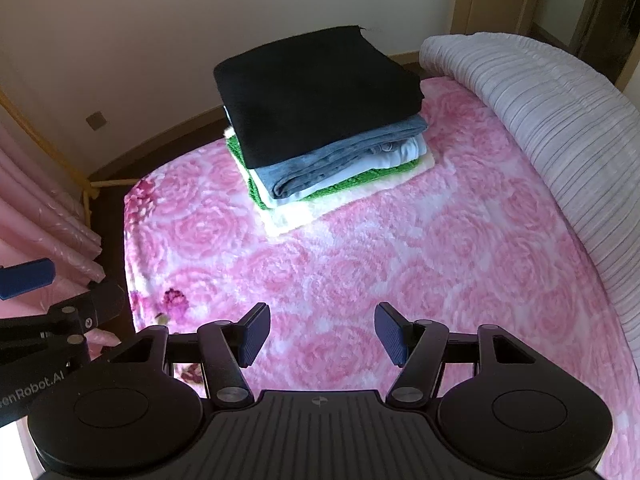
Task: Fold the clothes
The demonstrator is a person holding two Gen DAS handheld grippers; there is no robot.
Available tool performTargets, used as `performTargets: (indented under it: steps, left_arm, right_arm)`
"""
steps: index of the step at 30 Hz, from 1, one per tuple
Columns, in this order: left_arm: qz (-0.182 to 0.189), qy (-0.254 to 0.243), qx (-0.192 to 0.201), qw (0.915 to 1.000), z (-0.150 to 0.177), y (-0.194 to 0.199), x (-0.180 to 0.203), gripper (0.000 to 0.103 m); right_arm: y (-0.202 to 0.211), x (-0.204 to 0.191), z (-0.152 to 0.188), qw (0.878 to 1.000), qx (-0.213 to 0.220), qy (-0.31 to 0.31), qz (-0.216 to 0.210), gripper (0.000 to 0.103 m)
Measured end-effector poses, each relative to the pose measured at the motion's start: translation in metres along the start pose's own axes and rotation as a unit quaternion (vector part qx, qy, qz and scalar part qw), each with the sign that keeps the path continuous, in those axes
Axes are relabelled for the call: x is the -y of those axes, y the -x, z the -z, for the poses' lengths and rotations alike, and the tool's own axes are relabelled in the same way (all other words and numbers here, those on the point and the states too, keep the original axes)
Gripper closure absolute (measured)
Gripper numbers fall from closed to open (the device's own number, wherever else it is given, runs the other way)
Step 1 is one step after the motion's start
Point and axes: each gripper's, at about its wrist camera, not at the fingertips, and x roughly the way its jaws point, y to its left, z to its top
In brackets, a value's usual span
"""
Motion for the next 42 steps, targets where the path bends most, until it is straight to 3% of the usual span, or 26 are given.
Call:
performTargets:
  steps: [26, 39, 42]
  left_arm:
    - [-0.016, -0.008, -0.028, 0.9995, -0.029, -0.063, 0.012, 0.037]
    - [-0.031, -0.012, -0.018, 0.9993, -0.036, -0.071, 0.007, 0.037]
    - [-0.02, -0.007, -0.02, 0.9996, -0.037, -0.067, 0.003, 0.037]
  right_arm:
    - [-0.048, 0.02, -0.036, 1.0, -0.031, 0.0, -0.006, 0.041]
    - [-0.05, 0.02, -0.042, 0.999, -0.035, -0.011, 0.0, 0.041]
    - [-0.045, 0.016, -0.04, 0.999, -0.031, -0.012, 0.001, 0.041]
